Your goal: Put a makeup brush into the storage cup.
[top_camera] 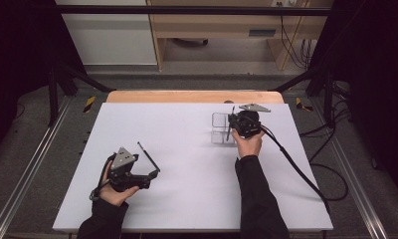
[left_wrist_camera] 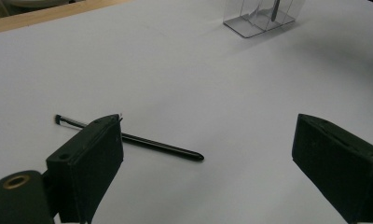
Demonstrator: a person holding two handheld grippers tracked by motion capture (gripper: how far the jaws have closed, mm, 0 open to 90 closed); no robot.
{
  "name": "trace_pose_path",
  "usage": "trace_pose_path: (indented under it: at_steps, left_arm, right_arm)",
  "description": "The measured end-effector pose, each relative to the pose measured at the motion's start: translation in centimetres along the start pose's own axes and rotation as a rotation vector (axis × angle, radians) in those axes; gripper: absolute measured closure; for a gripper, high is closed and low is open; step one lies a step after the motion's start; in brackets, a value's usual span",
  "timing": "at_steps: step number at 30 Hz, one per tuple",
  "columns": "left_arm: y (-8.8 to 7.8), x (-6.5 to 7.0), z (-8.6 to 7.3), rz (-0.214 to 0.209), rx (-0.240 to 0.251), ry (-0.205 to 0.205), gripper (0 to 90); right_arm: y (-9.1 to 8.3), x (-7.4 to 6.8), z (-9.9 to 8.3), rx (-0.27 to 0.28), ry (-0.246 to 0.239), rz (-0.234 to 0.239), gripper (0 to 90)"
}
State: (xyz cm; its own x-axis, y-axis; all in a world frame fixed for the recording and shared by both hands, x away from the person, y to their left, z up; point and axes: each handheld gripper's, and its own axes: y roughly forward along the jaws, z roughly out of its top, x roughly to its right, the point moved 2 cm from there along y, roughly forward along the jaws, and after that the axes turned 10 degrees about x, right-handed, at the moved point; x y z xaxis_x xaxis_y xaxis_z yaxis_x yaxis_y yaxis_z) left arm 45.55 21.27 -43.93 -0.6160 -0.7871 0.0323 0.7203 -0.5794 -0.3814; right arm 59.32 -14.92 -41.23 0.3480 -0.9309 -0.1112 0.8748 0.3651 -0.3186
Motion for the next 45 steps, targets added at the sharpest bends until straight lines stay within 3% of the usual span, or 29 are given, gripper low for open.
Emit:
trace_pose_path:
  at_steps: [6,13,31,40,45]
  left_arm:
    - [0.0,0.0,0.0,0.001,0.001,-0.001,8.0]
    - [-0.1,-0.1,0.0,0.005,0.005,-0.007,8.1]
    - [-0.2,-0.3,0.1,0.01,0.01,-0.013,8.0]
    - [-0.4,-0.4,0.2,0.008,0.02,-0.019,7.7]
    - [-0.4,-0.4,0.2,0.008,0.018,-0.021,7.7]
  right_arm:
    - [-0.6,0.0,0.1,0.0,-0.009,-0.006,74.4]
    - [-2.1,0.2,0.1,0.036,0.008,0.01,65.4]
    - [-6.9,-0.1,0.0,0.114,-0.013,0.118,33.3]
    - [-8.5,-0.6,-0.8,0.114,-0.023,0.173,20.2]
    - [-9.5,-0.9,-1.5,0.098,-0.058,0.193,14.8]
